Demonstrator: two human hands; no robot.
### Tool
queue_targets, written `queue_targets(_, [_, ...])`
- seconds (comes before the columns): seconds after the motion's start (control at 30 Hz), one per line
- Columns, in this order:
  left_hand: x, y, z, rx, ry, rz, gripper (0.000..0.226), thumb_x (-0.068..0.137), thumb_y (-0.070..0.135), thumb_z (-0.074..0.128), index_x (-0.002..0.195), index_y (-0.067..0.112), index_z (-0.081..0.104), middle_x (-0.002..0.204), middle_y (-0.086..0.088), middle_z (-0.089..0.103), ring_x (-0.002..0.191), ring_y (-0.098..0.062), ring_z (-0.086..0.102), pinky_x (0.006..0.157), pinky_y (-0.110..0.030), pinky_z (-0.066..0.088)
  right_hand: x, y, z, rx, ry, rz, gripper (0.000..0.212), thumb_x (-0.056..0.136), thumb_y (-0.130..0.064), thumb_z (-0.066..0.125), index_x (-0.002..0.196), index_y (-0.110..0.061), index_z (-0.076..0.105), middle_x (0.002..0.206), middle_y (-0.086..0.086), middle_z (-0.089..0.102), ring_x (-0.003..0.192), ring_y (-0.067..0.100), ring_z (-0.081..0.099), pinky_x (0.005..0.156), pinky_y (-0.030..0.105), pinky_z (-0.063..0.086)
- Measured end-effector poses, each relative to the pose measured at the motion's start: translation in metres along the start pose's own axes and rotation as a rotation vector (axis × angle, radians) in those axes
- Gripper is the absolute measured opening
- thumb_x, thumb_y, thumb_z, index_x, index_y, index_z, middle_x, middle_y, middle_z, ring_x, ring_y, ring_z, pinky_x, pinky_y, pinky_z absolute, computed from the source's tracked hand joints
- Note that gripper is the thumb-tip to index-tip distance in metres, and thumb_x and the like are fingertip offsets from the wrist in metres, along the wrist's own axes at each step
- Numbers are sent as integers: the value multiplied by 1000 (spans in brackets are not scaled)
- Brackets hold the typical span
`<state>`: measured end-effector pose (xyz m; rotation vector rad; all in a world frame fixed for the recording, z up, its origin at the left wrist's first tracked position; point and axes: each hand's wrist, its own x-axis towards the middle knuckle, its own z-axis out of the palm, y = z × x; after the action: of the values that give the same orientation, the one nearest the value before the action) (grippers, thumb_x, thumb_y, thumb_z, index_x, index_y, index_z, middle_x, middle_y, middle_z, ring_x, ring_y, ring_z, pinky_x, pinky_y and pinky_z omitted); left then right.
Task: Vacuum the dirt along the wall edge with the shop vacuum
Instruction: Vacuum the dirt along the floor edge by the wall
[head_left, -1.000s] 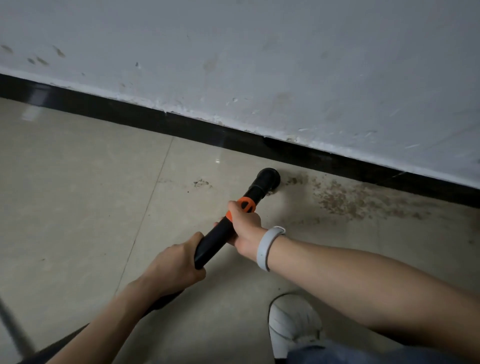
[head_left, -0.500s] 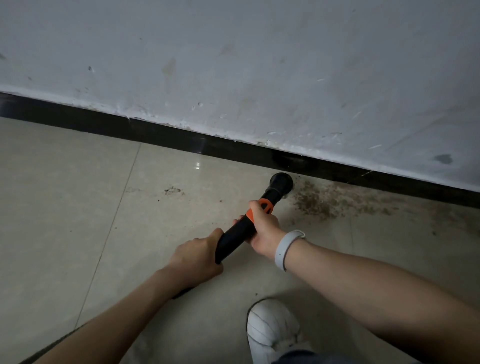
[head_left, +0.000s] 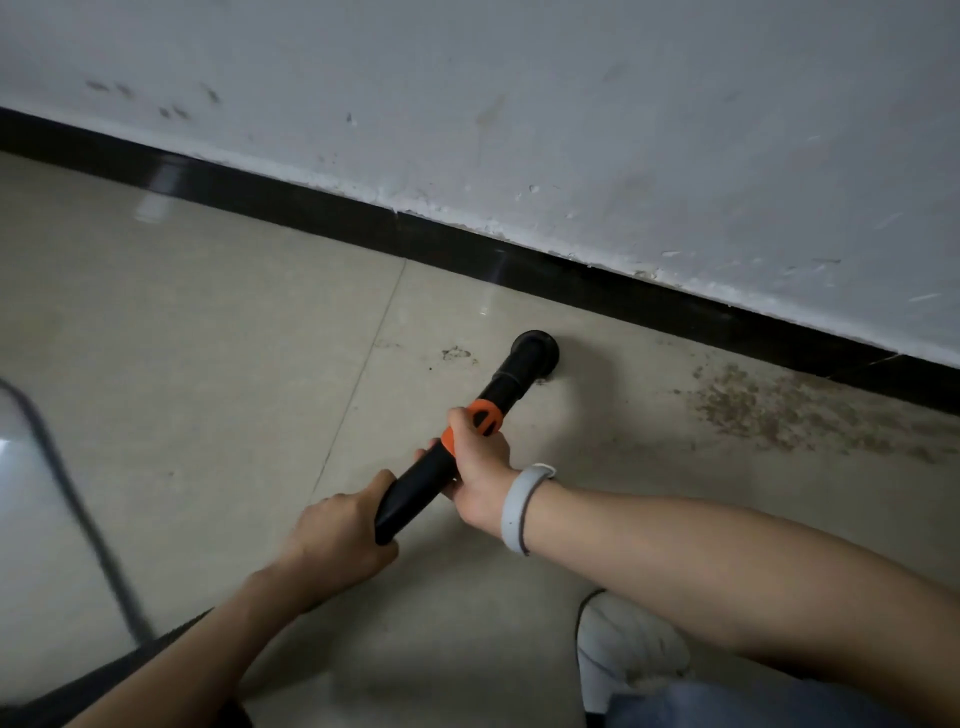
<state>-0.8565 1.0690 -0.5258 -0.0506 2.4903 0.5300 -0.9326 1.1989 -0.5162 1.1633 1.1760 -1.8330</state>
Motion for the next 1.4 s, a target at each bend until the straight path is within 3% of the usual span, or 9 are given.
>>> queue_targets(0.13, [-25,-36,1,-11,65,-110,28,81,24,55,104,27,40,76,4,52,68,-21,52,60,-26,35,-1,29,35,-83,-72,29,27,91,-17,57,115,-9,48,76,6,54,58,15,59,80,36,58])
queue_targets(0.33, [-55,-86,-5,-41,128,-272,29,79,23,57,96,29,35,75,2,53,69,-24,52,61,-28,35,3,67,88,-187,-190,81,29,91,-17,56,117,-9,46,73,5,55,57,15,59,78,35,58])
queue_targets(0.57, [-70,-123,-8,-115,261,-440,28,79,22,60,94,26,37,67,1,54,63,-24,54,53,-29,35,20,90,149,-440,-328,119,32,89,-18,54,118,-8,45,74,6,56,59,19,61,59,28,57])
queue_targets(0.73, [-75,-138,-6,-172,363,-565,29,78,21,62,100,20,43,72,-6,58,67,-31,58,57,-33,45,29,101,185,-598,-411,114,26,91,-21,52,113,-10,44,76,5,57,55,18,62,53,24,53])
queue_targets(0.87, [-62,-153,-16,-261,423,-671,29,77,19,60,99,18,42,74,-9,60,69,-33,59,63,-38,50,34,98,225,-716,-463,98,14,90,-23,52,89,-11,44,68,5,55,54,21,60,57,28,52])
queue_targets(1.13, [-30,-173,-61,-331,426,-693,34,72,22,63,100,21,43,78,-7,62,72,-31,64,71,-42,55,39,70,275,-742,-494,49,17,90,-20,55,81,-10,44,66,8,52,56,24,57,59,32,50])
queue_targets(1.4, [-43,-114,-44,-267,293,-541,32,78,20,60,100,22,36,79,0,53,69,-24,52,58,-30,38,30,59,206,-699,-306,37,18,91,-24,53,99,-10,46,69,5,55,56,20,60,58,28,52])
